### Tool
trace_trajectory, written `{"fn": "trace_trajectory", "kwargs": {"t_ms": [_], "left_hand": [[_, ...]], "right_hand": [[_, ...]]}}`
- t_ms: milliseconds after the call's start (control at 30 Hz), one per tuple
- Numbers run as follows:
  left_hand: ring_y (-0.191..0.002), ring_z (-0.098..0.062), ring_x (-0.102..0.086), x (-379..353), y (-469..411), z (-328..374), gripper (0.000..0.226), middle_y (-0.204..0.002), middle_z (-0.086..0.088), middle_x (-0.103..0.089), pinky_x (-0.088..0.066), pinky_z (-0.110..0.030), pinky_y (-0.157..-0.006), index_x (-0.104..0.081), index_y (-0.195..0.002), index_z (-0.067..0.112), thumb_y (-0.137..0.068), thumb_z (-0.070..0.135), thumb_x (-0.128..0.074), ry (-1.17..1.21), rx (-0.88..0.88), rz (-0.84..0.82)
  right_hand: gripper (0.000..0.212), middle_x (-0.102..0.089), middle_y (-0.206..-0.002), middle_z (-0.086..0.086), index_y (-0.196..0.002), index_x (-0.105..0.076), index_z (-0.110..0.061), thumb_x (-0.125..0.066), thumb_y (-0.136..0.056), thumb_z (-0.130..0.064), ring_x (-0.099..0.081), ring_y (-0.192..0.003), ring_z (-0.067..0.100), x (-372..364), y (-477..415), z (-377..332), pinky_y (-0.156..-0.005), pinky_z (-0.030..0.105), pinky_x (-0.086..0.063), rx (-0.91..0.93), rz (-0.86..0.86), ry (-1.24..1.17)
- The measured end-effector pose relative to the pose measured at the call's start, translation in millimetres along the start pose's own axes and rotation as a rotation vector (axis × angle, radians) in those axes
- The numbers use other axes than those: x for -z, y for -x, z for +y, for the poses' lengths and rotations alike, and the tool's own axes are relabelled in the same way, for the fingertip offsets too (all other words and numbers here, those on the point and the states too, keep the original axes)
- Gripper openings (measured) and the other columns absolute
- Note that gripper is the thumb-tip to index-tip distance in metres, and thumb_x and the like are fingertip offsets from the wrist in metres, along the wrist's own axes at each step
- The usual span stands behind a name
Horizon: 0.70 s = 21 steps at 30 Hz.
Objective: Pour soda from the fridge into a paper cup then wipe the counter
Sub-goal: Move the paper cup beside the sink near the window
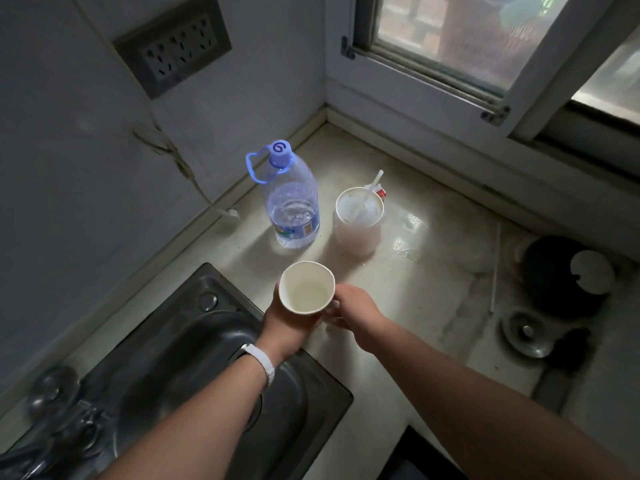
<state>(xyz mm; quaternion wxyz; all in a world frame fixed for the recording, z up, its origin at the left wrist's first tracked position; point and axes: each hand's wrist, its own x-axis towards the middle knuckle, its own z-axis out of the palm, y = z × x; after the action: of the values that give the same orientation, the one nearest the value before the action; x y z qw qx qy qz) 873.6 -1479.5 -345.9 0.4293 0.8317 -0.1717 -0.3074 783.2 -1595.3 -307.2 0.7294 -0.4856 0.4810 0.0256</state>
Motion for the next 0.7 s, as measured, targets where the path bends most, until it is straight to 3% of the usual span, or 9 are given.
{"fn": "trace_trajectory", "kwargs": {"t_ms": [100, 233, 367, 467, 567, 700], "left_hand": [[-0.106, -0.010, -0.062, 0, 3, 5, 0.091, -0.116, 0.005, -0.065, -0.047, -0.027, -0.095, -0.052, -0.125, 0.020, -0.046, 0.056, -0.080, -0.052, -0.022, -0.007], [-0.101, -0.005, -0.058, 0, 5, 11, 0.070, -0.111, 0.009, -0.062, -0.038, -0.014, -0.086, -0.053, -0.120, 0.019, -0.062, 0.037, -0.086, -0.103, -0.011, -0.039], [-0.099, -0.014, -0.066, 14, 13, 7, 0.068, -0.107, 0.000, -0.070, -0.054, -0.039, -0.093, -0.058, -0.112, 0.025, -0.054, 0.041, -0.089, -0.031, 0.017, -0.038], [-0.105, -0.015, -0.062, 38, 38, 23, 0.072, -0.114, 0.001, -0.063, -0.052, -0.035, -0.092, -0.047, -0.123, 0.030, -0.061, 0.036, -0.085, -0.025, 0.025, -0.037], [-0.109, -0.021, -0.058, 62, 57, 28, 0.068, -0.119, -0.005, -0.057, -0.048, -0.032, -0.092, -0.042, -0.135, 0.026, -0.076, 0.024, -0.076, -0.120, -0.001, -0.033], [-0.112, -0.018, -0.055, 94, 90, 40, 0.058, -0.123, 0.000, -0.056, -0.045, -0.032, -0.097, -0.045, -0.136, 0.024, -0.085, 0.040, -0.068, -0.320, -0.092, 0.003]], "right_hand": [[0.011, -0.048, -0.067, 0.004, -0.076, -0.054, -0.017, -0.051, -0.086, -0.012, -0.045, -0.064, 0.020, 0, -2, 2, -0.056, 0.024, -0.039, 0.007, 0.015, -0.036], [0.009, -0.053, -0.067, 0.003, -0.080, -0.057, -0.016, -0.053, -0.087, -0.015, -0.049, -0.061, 0.017, 1, 0, 4, -0.056, 0.023, -0.042, 0.000, 0.029, -0.023], [0.009, -0.056, -0.085, 0.005, -0.088, -0.059, -0.014, -0.052, -0.091, -0.018, -0.055, -0.071, 0.019, 4, 11, 1, -0.059, 0.024, -0.043, 0.009, 0.043, 0.009], [0.013, -0.057, -0.098, 0.005, -0.091, -0.059, -0.015, -0.049, -0.094, -0.022, -0.061, -0.085, 0.023, 10, 24, -7, -0.071, 0.030, -0.047, 0.030, 0.074, 0.057], [0.013, -0.056, -0.099, 0.007, -0.092, -0.058, -0.014, -0.048, -0.094, -0.022, -0.060, -0.083, 0.022, 17, 41, -17, -0.072, 0.031, -0.045, 0.077, 0.089, 0.105], [0.012, -0.057, -0.097, 0.007, -0.090, -0.058, -0.015, -0.049, -0.093, -0.020, -0.060, -0.082, 0.022, 24, 68, -35, -0.073, 0.032, -0.045, 0.160, 0.116, 0.176]]}}
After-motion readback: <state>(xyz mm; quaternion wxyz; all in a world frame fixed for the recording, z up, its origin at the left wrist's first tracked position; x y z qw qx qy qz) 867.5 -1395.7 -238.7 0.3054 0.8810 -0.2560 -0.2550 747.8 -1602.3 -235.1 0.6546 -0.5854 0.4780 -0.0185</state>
